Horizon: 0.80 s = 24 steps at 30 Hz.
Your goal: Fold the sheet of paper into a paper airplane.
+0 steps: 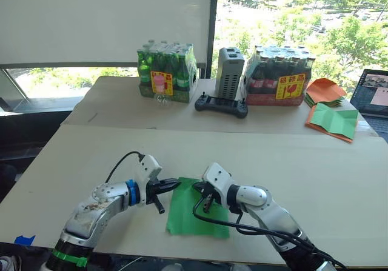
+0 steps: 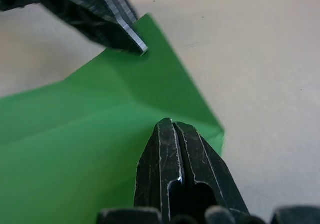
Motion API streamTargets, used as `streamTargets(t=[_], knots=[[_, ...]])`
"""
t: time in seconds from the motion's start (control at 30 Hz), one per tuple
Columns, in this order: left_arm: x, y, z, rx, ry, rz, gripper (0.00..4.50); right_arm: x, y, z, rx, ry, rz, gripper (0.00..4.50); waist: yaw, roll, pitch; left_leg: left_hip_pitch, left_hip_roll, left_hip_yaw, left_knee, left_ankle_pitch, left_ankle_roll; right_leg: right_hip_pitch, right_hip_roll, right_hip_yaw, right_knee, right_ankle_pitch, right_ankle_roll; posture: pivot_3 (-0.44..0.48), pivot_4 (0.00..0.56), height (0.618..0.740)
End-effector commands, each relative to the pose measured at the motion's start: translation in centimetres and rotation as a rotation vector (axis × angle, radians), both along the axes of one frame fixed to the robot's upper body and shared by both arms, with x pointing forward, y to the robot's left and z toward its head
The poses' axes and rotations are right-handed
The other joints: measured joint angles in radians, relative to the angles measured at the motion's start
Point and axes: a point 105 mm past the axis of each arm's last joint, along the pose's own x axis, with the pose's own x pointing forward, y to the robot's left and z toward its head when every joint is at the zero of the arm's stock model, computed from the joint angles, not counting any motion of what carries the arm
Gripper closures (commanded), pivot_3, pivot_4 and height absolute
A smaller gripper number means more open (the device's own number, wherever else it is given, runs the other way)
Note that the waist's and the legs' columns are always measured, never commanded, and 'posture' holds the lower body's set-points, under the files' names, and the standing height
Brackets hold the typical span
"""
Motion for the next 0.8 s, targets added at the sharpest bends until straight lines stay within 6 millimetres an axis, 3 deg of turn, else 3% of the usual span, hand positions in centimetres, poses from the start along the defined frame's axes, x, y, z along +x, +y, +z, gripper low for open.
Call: streamTargets(t=[0.03, 0.37, 0.8], knots=[[0.8, 0.8, 0.9, 0.026, -0.066, 0.022, 4.48, -0.1, 0.1, 1.2, 0.033, -0.032, 0.003, 4.5, -0.003, 0.0, 0.0, 0.0, 0.0, 0.0, 0.0, 0.0, 0.0, 0.0, 0.0, 0.0, 0.0, 0.0, 0.0, 0.0, 0.15, 0.675], [0.2, 0.9, -0.3, 0.096, -0.064, -0.024, 4.48, 0.5, -0.1, 2.0, 0.086, -0.047, -0.033, 4.5, -0.004, 0.0, 0.0, 0.0, 0.0, 0.0, 0.0, 0.0, 0.0, 0.0, 0.0, 0.0, 0.0, 0.0, 0.0, 0.0, 0.15, 0.675], [0.4, 0.0, 1.7, 0.188, -0.21, -0.098, 4.48, 0.7, -0.5, 1.1, 0.07, -0.022, -0.061, 4.5, -0.005, 0.0, 0.0, 0.0, 0.0, 0.0, 0.0, 0.0, 0.0, 0.0, 0.0, 0.0, 0.0, 0.0, 0.0, 0.0, 0.15, 0.675]])
